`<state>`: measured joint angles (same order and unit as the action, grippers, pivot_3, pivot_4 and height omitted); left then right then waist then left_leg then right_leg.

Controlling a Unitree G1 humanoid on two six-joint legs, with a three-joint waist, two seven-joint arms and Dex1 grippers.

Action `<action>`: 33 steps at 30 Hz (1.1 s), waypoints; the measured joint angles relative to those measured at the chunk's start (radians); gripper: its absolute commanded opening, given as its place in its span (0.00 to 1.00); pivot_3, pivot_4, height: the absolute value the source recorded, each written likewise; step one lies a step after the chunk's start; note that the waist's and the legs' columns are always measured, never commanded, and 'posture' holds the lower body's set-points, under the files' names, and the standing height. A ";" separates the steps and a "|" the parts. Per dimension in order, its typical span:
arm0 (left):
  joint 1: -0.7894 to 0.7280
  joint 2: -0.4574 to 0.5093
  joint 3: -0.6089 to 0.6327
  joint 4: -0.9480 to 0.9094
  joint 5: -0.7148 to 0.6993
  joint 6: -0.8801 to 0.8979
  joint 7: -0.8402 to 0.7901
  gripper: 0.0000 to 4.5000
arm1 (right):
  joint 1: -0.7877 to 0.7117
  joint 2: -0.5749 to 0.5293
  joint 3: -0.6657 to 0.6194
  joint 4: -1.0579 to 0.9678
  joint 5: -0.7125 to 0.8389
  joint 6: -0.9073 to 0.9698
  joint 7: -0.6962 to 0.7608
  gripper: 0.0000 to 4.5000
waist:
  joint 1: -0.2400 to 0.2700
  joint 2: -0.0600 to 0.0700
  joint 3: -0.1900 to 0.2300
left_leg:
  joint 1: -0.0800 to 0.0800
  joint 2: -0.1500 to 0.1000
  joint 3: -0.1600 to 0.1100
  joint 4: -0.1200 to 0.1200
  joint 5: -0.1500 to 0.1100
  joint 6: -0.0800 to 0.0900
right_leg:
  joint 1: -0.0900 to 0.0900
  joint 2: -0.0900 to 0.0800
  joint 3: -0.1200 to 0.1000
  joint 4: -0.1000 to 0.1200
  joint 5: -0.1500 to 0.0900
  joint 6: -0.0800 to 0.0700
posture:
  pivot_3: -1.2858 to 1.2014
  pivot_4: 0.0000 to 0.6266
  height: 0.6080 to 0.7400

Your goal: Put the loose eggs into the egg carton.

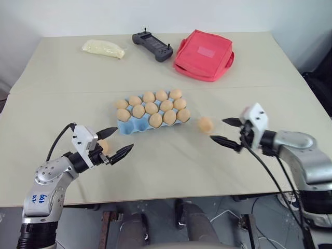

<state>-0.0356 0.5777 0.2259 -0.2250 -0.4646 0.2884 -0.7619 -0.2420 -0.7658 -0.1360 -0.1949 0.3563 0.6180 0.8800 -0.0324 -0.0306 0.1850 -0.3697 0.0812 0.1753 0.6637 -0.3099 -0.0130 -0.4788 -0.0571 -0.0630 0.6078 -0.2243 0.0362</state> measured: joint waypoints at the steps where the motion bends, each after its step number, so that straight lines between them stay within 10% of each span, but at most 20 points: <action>1: 0.000 0.005 0.000 0.006 0.000 0.000 -0.002 1.00 | 0.025 -0.007 -0.015 -0.001 0.004 0.005 0.000 0.94 | 0.000 0.000 0.000 | 0.000 0.000 0.000 0.000 0.000 0.000 | 0.000 0.000 0.000 0.000 0.000 0.000 | 0.52 0.24 1.00; 27: 0.031 0.013 0.022 -0.056 -0.002 0.021 0.038 1.00 | -0.275 0.239 0.139 0.327 -0.067 -0.121 -0.116 0.94 | -0.002 0.000 0.000 | -0.001 0.000 0.001 0.000 0.000 0.000 | -0.001 0.000 0.001 0.000 0.001 0.001 | 0.52 0.24 1.00; 33: 0.050 0.013 0.037 -0.081 -0.003 0.028 0.048 1.00 | -0.283 0.259 0.171 0.359 -0.083 -0.149 -0.099 0.58 | -0.001 0.000 0.000 | -0.001 0.000 0.001 0.000 0.000 0.000 | -0.001 0.000 0.001 0.001 0.001 0.001 | 0.52 0.24 1.00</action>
<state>0.0145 0.5911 0.2624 -0.3056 -0.4672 0.3159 -0.7138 -0.5255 -0.5066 0.0351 0.1638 0.2734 0.4685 0.7810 -0.0338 -0.0306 0.1850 -0.3704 0.0811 0.1764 0.6639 -0.3101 -0.0127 -0.4795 -0.0569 -0.0618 0.6083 -0.2233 0.0375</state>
